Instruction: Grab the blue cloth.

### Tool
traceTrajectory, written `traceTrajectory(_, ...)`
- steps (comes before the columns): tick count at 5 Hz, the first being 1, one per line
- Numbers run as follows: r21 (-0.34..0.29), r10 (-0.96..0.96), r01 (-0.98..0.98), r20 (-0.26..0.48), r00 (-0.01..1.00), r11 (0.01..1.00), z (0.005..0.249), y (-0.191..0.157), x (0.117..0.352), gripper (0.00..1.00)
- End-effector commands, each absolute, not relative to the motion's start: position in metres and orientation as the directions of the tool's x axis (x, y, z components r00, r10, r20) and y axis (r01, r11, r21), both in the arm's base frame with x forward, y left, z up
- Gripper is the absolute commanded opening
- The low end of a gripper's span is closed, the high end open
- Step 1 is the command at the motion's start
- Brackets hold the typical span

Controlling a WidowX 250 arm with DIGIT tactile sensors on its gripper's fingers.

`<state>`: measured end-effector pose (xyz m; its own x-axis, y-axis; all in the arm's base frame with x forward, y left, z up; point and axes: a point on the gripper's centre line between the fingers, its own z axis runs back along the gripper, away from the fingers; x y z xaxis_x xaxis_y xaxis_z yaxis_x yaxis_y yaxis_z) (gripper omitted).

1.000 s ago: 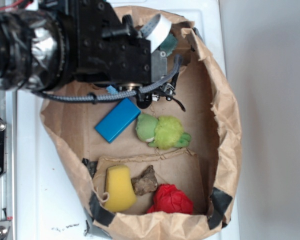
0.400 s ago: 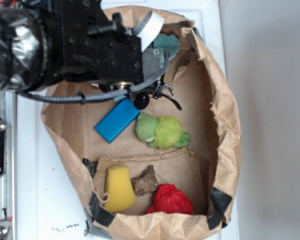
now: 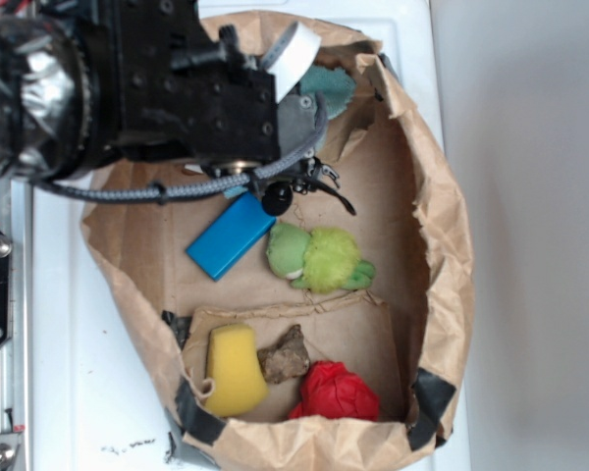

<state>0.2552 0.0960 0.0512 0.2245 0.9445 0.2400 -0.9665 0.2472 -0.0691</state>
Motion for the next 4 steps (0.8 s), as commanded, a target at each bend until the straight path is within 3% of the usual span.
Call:
traceTrajectory(1, -0.137, 0.944, -0.966, 0.278, 0.176, 0.221, 0.0726, 0.1121, 0.2478, 1.00)
traceTrajectory(4, -0.163, 0.945, -0.964, 0.287, 0.156, 0.209, 0.0729, 0.1118, 0.2454, 1.00)
